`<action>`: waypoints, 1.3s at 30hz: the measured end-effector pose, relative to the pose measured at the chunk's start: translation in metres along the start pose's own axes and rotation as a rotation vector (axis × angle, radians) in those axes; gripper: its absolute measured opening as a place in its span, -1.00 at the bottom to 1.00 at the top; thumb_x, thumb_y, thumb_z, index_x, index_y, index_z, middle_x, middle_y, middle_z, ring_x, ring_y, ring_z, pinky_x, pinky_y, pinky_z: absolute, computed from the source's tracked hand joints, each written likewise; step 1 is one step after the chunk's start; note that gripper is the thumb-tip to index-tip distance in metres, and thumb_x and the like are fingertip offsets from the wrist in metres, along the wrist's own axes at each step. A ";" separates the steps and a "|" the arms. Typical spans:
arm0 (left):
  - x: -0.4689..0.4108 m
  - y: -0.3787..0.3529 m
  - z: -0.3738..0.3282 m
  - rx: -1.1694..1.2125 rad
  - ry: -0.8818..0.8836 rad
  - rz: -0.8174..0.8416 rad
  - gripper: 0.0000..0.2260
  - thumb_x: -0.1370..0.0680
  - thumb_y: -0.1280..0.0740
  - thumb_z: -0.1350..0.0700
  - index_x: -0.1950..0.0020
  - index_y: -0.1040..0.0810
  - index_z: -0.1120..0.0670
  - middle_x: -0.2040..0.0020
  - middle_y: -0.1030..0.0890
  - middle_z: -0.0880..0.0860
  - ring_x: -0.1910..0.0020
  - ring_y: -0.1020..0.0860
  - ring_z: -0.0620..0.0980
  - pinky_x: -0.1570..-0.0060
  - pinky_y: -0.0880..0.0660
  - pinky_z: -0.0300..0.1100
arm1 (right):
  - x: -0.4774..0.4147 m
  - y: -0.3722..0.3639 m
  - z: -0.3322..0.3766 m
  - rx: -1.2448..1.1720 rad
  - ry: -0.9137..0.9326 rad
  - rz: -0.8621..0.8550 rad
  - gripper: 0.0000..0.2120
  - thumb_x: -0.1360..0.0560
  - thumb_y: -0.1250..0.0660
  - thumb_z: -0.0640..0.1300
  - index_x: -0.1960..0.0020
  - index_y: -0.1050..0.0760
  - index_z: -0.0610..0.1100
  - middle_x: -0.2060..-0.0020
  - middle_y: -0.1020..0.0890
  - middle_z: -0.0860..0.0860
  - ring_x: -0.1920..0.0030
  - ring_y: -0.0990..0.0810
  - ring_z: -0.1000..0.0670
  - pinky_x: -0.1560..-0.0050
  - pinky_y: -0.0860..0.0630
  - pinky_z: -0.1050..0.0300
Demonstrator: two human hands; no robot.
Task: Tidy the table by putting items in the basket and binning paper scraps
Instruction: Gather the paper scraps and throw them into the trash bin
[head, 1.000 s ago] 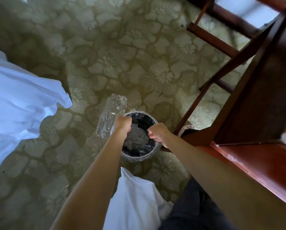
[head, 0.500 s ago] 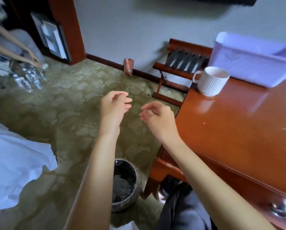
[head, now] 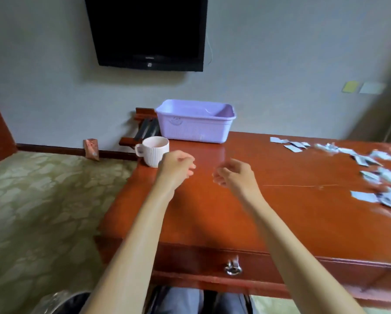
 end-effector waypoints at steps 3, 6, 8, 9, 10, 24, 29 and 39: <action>-0.008 -0.072 -0.008 -0.078 -0.023 0.118 -0.83 -0.53 -0.21 0.22 0.16 -0.58 0.09 0.22 -0.58 0.08 0.21 -0.53 0.06 0.12 -0.54 -0.14 | -0.011 0.055 -0.034 0.102 -0.056 -0.061 -0.86 -0.48 -0.27 -0.22 0.24 -0.51 -0.10 0.25 -0.63 -0.08 0.21 -0.60 -0.05 0.04 -0.58 -0.02; -0.014 -0.139 -0.018 -0.178 -0.060 0.225 -0.79 -0.49 -0.23 0.21 0.31 -0.53 0.00 0.24 -0.54 0.02 0.13 -0.51 0.06 -0.01 -0.53 -0.08 | -0.014 0.108 -0.064 0.237 -0.109 -0.112 -0.92 -0.49 -0.27 -0.21 0.16 -0.52 -0.12 0.24 -0.60 -0.05 0.25 -0.55 0.00 0.28 -0.49 0.18; -0.013 -0.187 -0.025 -0.218 -0.081 0.307 -0.81 -0.49 -0.23 0.21 0.24 -0.58 0.03 0.17 -0.58 0.03 0.00 -0.57 0.10 -0.11 -0.56 -0.03 | -0.014 0.148 -0.085 0.295 -0.144 -0.175 -0.88 -0.46 -0.25 -0.25 0.10 -0.56 -0.15 0.21 -0.59 -0.04 0.22 -0.53 -0.01 0.35 -0.40 0.23; -0.011 -0.212 -0.030 -0.239 -0.099 0.351 -0.83 -0.50 -0.23 0.21 0.16 -0.61 0.07 0.10 -0.60 0.07 -0.07 -0.57 0.10 -0.14 -0.55 -0.01 | -0.013 0.169 -0.096 0.316 -0.170 -0.216 -0.84 -0.46 -0.25 -0.26 0.05 -0.59 -0.18 0.19 -0.61 -0.06 0.18 -0.55 -0.02 0.30 -0.41 0.22; -0.008 -0.238 -0.034 -0.267 -0.118 0.393 -0.84 -0.52 -0.23 0.22 0.06 -0.62 0.13 0.02 -0.62 0.11 -0.10 -0.57 0.10 -0.15 -0.55 -0.01 | -0.012 0.190 -0.107 0.342 -0.194 -0.263 -0.82 -0.46 -0.24 -0.26 0.01 -0.60 -0.20 0.15 -0.63 -0.09 0.15 -0.57 -0.05 0.23 -0.45 0.19; 0.003 -0.419 -0.032 -0.558 -0.206 0.646 -0.77 -0.58 -0.19 0.19 -0.15 -0.57 0.18 -0.12 -0.61 0.14 -0.10 -0.58 0.12 -0.11 -0.58 -0.05 | -0.057 0.349 -0.199 0.987 -0.492 -0.292 -0.52 -0.54 -0.24 0.07 -0.30 -0.38 -0.25 -0.33 -0.36 -0.18 -0.38 -0.25 -0.20 -0.26 -0.34 -0.03; -0.007 -0.429 -0.033 -0.592 -0.218 0.631 -0.78 -0.58 -0.18 0.20 -0.13 -0.57 0.16 -0.12 -0.61 0.14 -0.11 -0.58 0.11 -0.07 -0.57 -0.10 | -0.070 0.359 -0.208 0.919 -0.575 -0.313 -0.47 -0.47 -0.36 0.05 -0.30 -0.38 -0.24 -0.35 -0.32 -0.18 -0.39 -0.23 -0.17 -0.22 -0.38 0.00; -0.016 -0.416 -0.028 -0.441 -0.106 0.641 -0.66 -0.54 -0.32 0.19 -0.31 -0.42 0.07 -0.31 -0.48 0.11 -0.20 -0.53 0.08 -0.17 -0.55 -0.01 | -0.078 0.327 -0.200 0.314 -0.442 -0.308 -0.76 -0.32 -0.48 -0.31 0.04 -0.55 -0.26 0.07 -0.57 -0.13 0.12 -0.49 -0.05 0.13 -0.43 0.10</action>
Point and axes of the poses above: each hand's wrist, its own x-axis away from the middle knuckle, its own y-axis out of the back of the hand, z = x × y, the point moved 8 cm from there along -x, towards the middle knuckle
